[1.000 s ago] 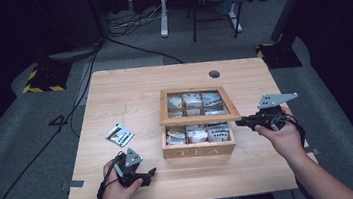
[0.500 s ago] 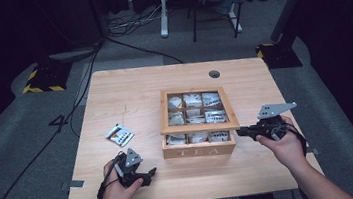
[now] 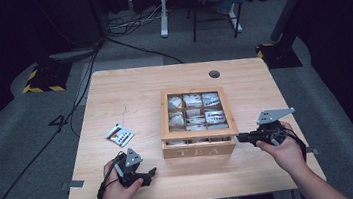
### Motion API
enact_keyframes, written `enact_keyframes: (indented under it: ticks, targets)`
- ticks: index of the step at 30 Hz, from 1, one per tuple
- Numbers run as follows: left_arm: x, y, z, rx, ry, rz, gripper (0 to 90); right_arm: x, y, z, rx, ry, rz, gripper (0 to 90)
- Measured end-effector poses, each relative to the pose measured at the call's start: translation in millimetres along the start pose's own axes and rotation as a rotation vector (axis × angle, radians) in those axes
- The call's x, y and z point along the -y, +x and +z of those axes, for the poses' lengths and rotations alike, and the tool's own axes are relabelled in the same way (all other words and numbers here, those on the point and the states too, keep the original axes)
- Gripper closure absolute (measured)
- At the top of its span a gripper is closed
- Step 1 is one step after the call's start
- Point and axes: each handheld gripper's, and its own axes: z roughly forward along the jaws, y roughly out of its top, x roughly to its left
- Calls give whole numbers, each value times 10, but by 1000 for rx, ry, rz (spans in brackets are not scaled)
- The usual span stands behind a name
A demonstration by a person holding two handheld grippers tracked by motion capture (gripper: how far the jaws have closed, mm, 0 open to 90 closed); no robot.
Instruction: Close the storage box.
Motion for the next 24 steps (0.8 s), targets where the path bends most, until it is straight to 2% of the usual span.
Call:
enact_keyframes:
  ticks: [11,24]
  targets:
    - [0,-2,2,1,-1,-2,177,107,2,67,-24,13,27,884]
    - [0,-3,2,2,-1,-3,177,162,-2,97,-23,27,37,884]
